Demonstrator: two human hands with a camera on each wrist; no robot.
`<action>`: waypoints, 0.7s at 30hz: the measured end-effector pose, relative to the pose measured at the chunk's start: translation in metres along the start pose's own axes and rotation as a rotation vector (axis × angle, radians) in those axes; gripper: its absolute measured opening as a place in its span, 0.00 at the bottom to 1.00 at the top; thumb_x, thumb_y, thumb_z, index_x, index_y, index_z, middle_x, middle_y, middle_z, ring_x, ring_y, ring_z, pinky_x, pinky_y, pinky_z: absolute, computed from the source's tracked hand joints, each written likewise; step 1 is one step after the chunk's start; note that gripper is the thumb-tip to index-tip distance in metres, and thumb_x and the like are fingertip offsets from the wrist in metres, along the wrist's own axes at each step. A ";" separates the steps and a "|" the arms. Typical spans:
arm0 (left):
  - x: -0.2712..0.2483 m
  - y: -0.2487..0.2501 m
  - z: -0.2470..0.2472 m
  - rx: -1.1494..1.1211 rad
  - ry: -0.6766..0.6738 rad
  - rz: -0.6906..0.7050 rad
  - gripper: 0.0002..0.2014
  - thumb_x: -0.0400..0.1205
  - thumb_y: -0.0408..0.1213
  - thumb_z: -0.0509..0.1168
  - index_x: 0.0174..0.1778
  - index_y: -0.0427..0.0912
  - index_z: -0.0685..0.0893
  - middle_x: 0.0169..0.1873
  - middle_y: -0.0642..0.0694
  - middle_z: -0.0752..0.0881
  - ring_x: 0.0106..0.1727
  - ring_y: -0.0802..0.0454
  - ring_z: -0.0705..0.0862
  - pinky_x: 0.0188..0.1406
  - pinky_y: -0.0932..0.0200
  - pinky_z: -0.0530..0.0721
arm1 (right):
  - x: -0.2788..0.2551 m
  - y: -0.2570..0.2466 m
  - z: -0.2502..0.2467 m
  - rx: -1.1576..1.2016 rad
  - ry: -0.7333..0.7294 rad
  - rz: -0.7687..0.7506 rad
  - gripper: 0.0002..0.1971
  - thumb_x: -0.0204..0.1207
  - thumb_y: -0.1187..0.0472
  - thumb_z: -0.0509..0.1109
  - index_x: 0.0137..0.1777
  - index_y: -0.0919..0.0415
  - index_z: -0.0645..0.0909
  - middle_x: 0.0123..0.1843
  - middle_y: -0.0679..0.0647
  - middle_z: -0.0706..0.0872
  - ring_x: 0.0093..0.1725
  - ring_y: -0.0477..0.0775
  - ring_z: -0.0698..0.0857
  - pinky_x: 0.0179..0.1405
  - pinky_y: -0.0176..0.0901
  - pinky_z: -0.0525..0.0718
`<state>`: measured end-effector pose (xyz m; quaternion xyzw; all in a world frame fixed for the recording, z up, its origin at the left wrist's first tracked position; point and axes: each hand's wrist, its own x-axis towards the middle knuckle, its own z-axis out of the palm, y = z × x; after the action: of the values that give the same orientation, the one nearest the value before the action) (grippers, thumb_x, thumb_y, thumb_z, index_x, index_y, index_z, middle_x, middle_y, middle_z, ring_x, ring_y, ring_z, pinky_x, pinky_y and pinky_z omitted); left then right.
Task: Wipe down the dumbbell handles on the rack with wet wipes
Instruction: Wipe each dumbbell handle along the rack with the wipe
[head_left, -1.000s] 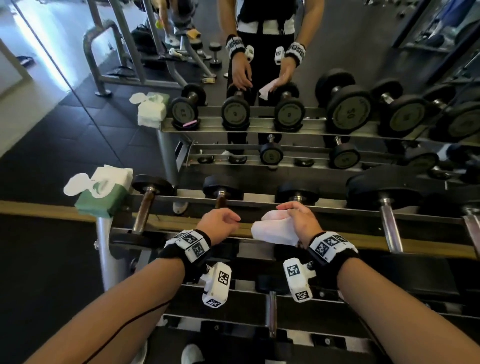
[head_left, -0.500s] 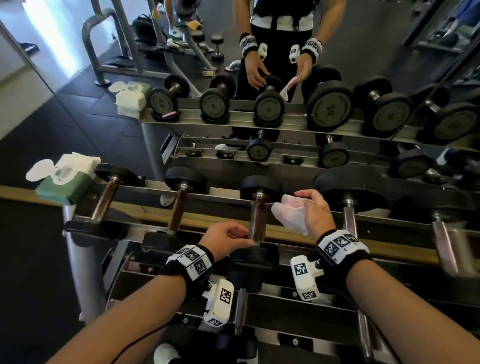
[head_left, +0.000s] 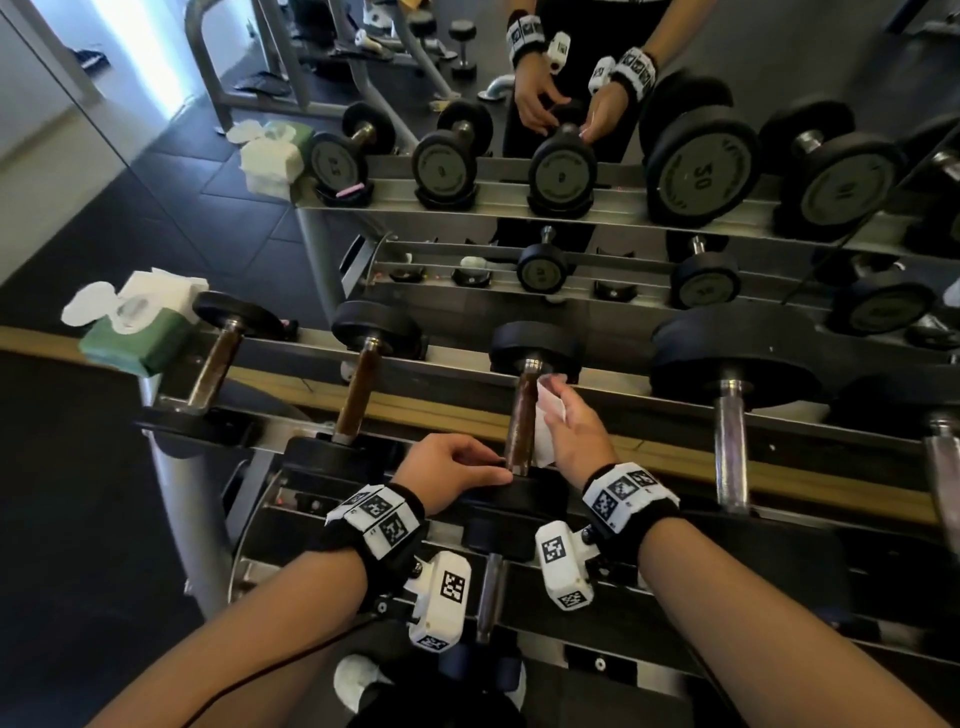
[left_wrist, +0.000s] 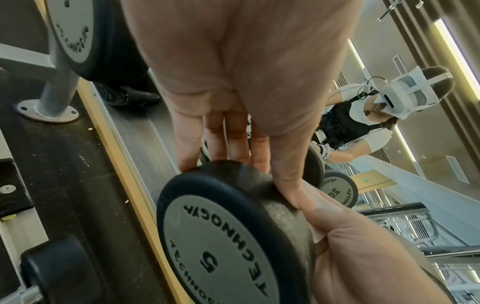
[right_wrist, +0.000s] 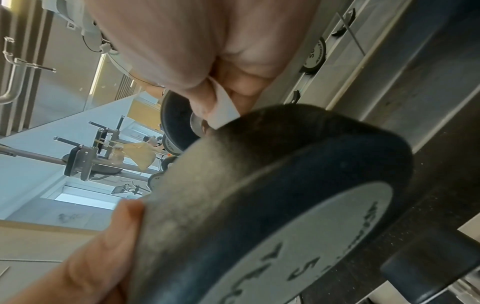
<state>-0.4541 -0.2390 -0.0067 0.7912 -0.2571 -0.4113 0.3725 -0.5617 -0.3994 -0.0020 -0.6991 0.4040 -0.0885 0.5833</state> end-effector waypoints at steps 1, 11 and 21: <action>0.000 0.000 0.000 -0.004 0.000 -0.004 0.14 0.69 0.49 0.82 0.49 0.54 0.92 0.42 0.58 0.93 0.45 0.65 0.89 0.49 0.65 0.86 | 0.000 0.001 -0.001 0.025 -0.011 0.009 0.21 0.89 0.63 0.57 0.81 0.51 0.71 0.69 0.46 0.75 0.70 0.46 0.73 0.65 0.26 0.65; 0.000 -0.003 0.002 -0.024 -0.011 -0.017 0.16 0.70 0.51 0.81 0.51 0.57 0.89 0.43 0.58 0.92 0.44 0.66 0.89 0.44 0.66 0.84 | -0.015 0.013 0.000 0.194 -0.199 0.129 0.18 0.85 0.42 0.60 0.60 0.50 0.86 0.49 0.50 0.92 0.51 0.37 0.89 0.48 0.25 0.83; 0.004 -0.006 -0.002 -0.053 -0.065 -0.023 0.16 0.69 0.51 0.80 0.51 0.58 0.89 0.45 0.57 0.92 0.48 0.62 0.90 0.52 0.59 0.88 | 0.005 0.006 -0.027 -0.014 -0.024 -0.012 0.16 0.88 0.53 0.60 0.72 0.48 0.81 0.67 0.51 0.83 0.64 0.54 0.82 0.63 0.47 0.79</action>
<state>-0.4500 -0.2373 -0.0125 0.7703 -0.2489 -0.4477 0.3799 -0.5776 -0.4229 -0.0005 -0.7064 0.3936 -0.0808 0.5827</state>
